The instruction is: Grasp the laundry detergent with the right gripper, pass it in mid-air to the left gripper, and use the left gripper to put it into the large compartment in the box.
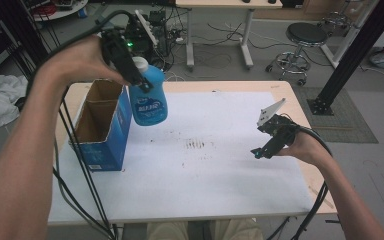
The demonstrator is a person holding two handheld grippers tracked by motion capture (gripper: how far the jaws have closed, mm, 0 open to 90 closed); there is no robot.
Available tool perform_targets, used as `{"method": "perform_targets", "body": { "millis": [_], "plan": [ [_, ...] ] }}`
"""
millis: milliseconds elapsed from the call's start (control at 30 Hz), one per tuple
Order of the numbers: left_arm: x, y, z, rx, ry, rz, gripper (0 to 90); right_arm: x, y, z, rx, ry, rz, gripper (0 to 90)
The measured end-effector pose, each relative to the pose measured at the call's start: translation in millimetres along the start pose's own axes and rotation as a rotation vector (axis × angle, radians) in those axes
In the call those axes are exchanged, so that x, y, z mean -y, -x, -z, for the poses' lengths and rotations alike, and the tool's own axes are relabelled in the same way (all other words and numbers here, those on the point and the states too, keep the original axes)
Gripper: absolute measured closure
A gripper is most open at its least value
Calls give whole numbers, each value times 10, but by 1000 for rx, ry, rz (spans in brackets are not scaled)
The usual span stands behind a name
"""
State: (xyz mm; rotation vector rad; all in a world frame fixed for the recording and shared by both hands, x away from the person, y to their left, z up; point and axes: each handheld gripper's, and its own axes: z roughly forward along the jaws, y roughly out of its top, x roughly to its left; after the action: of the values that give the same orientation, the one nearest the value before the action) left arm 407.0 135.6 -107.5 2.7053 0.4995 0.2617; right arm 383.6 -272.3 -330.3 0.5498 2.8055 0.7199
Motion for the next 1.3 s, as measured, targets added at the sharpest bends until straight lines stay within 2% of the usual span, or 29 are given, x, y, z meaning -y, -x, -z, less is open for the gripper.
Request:
{"method": "perform_targets", "body": {
  "millis": [233,400,600,733,1000,1300],
  "plan": [
    [280,-224,206,-39,-35,81,383,135,39,57,15,-11,-26,102],
    [506,-335,342,-65,-39,140,383,220,55,37,16,-24,-42,102],
    [784,-409,438,-100,-64,193,383,298,77,28,23,-30,-62,102],
    [941,-434,431,-109,-78,216,383,367,80,31,31,-29,-79,102],
    [1199,-458,184,-95,-100,240,383,488,52,12,36,-31,-98,102],
    [1365,-454,-273,-53,-140,210,383,546,8,27,46,-33,-107,102]
  ]
}}
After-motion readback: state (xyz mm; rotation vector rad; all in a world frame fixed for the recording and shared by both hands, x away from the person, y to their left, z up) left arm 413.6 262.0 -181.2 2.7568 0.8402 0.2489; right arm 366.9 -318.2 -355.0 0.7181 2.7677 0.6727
